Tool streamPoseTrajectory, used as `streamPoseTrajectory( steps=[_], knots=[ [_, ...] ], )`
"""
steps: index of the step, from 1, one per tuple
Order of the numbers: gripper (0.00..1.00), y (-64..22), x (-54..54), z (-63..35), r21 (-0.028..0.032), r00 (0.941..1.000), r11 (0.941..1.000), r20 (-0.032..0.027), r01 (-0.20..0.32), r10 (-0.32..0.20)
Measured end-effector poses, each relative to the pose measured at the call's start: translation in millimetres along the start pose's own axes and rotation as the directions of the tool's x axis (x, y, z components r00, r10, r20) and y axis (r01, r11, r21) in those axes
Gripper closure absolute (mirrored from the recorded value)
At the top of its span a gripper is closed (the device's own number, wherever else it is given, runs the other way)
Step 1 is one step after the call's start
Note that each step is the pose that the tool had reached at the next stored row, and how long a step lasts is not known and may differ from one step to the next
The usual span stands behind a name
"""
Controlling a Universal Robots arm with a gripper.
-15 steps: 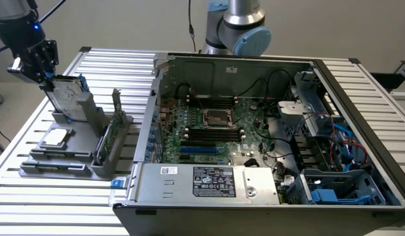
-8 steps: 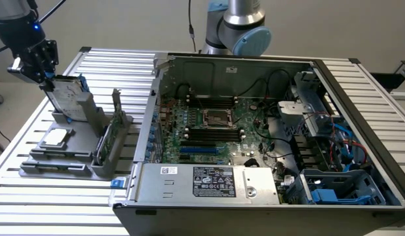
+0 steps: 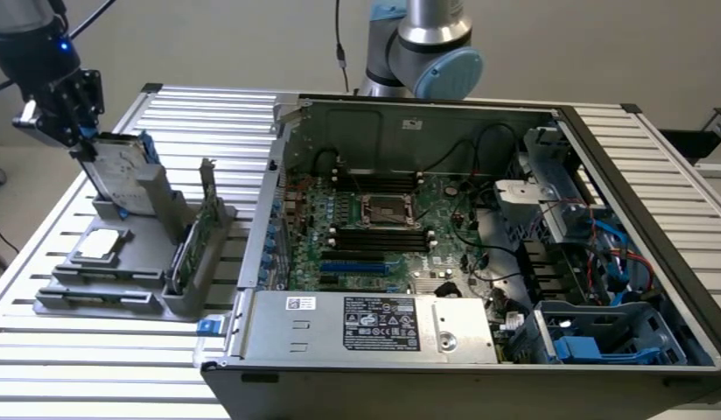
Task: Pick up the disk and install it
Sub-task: 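Pick up the disk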
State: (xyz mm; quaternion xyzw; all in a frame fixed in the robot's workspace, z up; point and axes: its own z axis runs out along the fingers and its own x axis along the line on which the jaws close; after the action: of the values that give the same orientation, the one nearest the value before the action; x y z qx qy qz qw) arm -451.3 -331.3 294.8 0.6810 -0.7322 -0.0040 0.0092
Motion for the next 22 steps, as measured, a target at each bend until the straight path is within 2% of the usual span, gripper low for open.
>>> streamPoseTrajectory(
  steps=[11, 22],
  knots=[
    [0.67, -4.0, -0.2, -12.9, -0.0016, 1.0000, 1.0000, -0.0001, 0.000, 0.000],
    [0.67, -7.2, -0.3, -34.3, -0.0052, 1.0000, 1.0000, -0.0004, 0.000, 0.000]
  ],
)
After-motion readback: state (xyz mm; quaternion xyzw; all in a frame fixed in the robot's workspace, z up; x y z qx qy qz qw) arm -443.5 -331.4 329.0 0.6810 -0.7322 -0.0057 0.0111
